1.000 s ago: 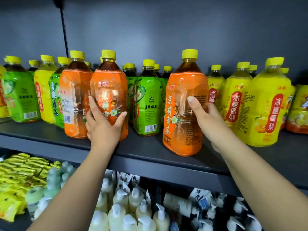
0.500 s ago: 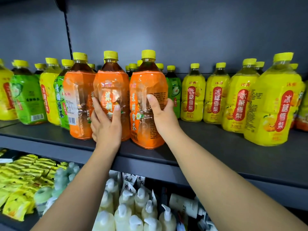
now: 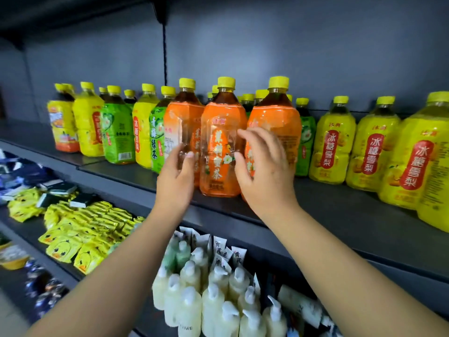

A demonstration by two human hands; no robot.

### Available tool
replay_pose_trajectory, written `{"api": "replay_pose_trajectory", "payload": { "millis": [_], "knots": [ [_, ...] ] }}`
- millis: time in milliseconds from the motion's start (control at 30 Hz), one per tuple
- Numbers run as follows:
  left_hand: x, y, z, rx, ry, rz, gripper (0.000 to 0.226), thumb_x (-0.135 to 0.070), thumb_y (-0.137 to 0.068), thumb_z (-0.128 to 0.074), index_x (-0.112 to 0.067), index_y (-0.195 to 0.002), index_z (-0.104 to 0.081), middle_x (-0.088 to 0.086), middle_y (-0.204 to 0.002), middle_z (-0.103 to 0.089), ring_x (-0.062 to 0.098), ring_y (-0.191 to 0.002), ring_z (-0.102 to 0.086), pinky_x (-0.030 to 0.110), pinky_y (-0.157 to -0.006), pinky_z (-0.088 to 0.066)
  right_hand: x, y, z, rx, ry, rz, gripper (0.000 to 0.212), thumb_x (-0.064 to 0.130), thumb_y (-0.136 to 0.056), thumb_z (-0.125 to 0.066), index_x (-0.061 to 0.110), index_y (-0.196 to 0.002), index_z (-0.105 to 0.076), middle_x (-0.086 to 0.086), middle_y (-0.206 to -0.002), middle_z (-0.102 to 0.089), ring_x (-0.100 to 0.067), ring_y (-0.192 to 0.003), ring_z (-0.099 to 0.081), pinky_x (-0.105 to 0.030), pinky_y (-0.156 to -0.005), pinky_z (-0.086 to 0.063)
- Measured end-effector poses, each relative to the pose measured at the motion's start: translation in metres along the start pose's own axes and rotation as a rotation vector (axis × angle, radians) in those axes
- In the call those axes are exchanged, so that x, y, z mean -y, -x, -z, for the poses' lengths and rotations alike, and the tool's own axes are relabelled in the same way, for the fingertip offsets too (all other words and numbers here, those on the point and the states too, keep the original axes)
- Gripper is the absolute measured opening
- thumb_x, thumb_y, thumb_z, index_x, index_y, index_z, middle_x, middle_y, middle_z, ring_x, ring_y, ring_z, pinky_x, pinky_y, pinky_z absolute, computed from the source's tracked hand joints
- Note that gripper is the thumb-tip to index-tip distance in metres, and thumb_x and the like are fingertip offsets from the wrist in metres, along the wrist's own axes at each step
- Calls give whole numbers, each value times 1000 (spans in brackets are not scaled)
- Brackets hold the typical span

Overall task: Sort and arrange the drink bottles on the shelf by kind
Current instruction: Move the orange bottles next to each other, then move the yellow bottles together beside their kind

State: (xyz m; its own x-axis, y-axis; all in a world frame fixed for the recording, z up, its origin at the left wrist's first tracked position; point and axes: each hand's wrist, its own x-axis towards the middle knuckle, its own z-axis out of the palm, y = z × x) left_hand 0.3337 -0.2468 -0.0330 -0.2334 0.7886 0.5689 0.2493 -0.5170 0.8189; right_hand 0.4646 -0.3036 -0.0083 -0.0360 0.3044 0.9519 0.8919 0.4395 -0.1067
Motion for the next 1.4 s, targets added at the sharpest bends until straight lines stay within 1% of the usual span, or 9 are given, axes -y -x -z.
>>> {"api": "replay_pose_trajectory", "payload": {
  "millis": [100, 367, 567, 767, 867, 967, 1033, 1200, 1400],
  "knots": [
    [13, -15, 40, 81, -26, 24, 25, -27, -96, -41, -19, -112, -58, 6, -99, -65, 26, -97, -59, 35, -87, -43, 38, 2, -16, 425, -74, 49, 37, 26, -95, -44, 13, -130, -50, -2, -135, -47, -17, -125, -39, -24, -101, -27],
    [89, -60, 175, 155, -135, 121, 36, -33, -97, -37, -27, -73, -62, 1, -77, -66, 24, -88, -62, 35, -83, -42, 104, 4, -130, 740, -13, -49, 35, 29, -97, -40, 15, -127, -51, -2, -134, -46, -19, -122, -42, -31, -95, -37],
    [122, -88, 244, 240, -380, 55, 33, -32, -96, -41, -13, -96, -68, 2, -89, -65, 22, -96, -59, 31, -83, -40, 121, 2, -192, 913, 181, -98, 52, 41, -96, -39, 14, -139, -32, -4, -146, -33, -22, -132, -33, -34, -101, -35],
    [154, -120, 263, 280, -472, -27, 36, -35, -95, -41, -11, -99, -67, 7, -93, -67, 24, -92, -58, 32, -76, -40, 137, -10, -245, 1030, 380, -66, 65, 55, -94, -31, 11, -142, -26, -5, -150, -29, -23, -137, -28, -35, -105, -31],
    [170, -139, 266, 339, -590, -114, 35, -35, -95, -40, -12, -100, -66, 10, -90, -67, 26, -87, -57, 32, -70, -38, 141, -6, -273, 938, 496, -70, 64, 56, -93, -25, 10, -136, -38, -9, -141, -43, -25, -129, -39, -35, -100, -36],
    [184, -165, 262, 385, -650, -235, 33, -33, -95, -42, -9, -96, -65, 3, -89, -64, 25, -91, -56, 29, -69, -35, 154, 11, -294, 621, 535, -165, 62, 51, -86, -24, 8, -87, -69, -7, -85, -70, -24, -81, -65, -28, -70, -49],
    [192, -185, 258, 395, -659, -313, 36, -37, -94, -43, -8, -91, -64, 5, -88, -64, 28, -92, -56, 33, -72, -39, 152, 17, -306, 422, 499, -173, 53, 47, -83, -34, 9, -65, -68, -5, -63, -66, -25, -60, -63, -26, -58, -48],
    [218, -232, 246, 442, -653, -416, 30, -29, -92, -49, -5, -95, -67, 12, -99, -67, 28, -97, -57, 33, -81, -41, 149, 18, -314, 357, 569, -197, 49, 44, -85, -39, 9, -68, -69, -6, -71, -71, -26, -68, -68, -28, -61, -50],
    [278, -240, 237, 423, -584, -461, 59, -47, -87, -30, -6, -115, -62, 14, -120, -61, 30, -116, -53, 39, -101, -36, 150, 21, -316, 315, 618, -193, 46, 44, -84, -42, 11, -76, -72, -5, -81, -74, -23, -76, -71, -26, -63, -52]
  ]
}}
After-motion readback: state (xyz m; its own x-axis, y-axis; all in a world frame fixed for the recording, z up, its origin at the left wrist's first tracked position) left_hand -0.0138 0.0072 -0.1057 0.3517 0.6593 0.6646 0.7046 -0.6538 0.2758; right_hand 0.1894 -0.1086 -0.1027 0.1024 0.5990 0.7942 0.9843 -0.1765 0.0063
